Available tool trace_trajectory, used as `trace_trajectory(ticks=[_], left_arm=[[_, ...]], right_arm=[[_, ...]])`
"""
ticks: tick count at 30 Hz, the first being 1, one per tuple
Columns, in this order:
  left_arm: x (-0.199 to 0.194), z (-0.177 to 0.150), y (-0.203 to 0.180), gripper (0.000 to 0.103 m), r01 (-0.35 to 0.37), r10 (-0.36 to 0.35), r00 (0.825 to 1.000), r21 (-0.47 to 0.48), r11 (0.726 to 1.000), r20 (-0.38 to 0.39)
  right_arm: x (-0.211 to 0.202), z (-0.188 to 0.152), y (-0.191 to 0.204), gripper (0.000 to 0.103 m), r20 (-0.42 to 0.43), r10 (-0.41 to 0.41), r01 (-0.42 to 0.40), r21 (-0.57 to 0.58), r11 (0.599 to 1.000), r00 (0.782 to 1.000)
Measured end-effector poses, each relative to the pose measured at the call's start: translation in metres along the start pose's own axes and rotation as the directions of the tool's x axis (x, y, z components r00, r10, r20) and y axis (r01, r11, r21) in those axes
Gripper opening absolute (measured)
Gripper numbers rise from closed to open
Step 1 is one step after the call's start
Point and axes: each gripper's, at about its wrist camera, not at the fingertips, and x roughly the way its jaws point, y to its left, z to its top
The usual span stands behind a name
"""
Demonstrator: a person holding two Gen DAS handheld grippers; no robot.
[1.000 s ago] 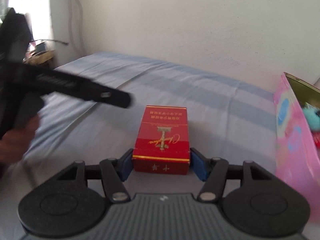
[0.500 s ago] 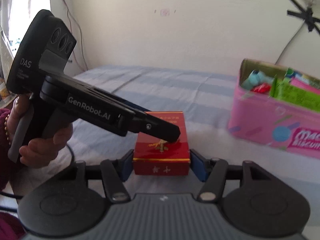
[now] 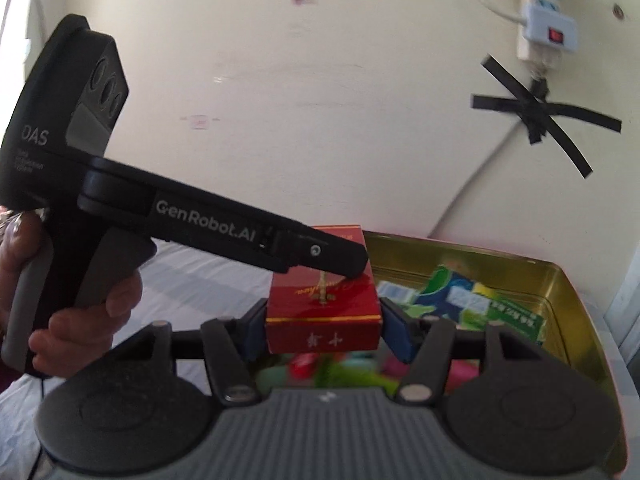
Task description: Organize objects
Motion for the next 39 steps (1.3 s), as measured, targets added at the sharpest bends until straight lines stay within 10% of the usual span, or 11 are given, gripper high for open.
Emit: trace_trajectory(ticks=[6, 13, 39], left_arm=[[0.01, 0.0, 0.006, 0.082, -0.205, 0.205, 0.979, -0.013, 0.979, -0.015], [-0.032, -0.016, -0.013, 0.082, -0.342, 0.341, 0.939, 0.046, 0.938, 0.045], [-0.138, -0.12, -0.087, 0.103, -0.465, 0.461, 0.885, 0.065, 0.883, 0.062]], right_arm=[[0.046, 0.005, -0.028, 0.066, -0.024, -0.075, 0.076, 0.05, 0.996, 0.997], [-0.005, -0.019, -0.032, 0.069, 0.087, -0.071, 0.055, 0.172, 0.983, 0.994], [-0.179, -0.117, -0.007, 0.082, 0.229, -0.128, -0.029, 0.576, 0.817, 0.965]])
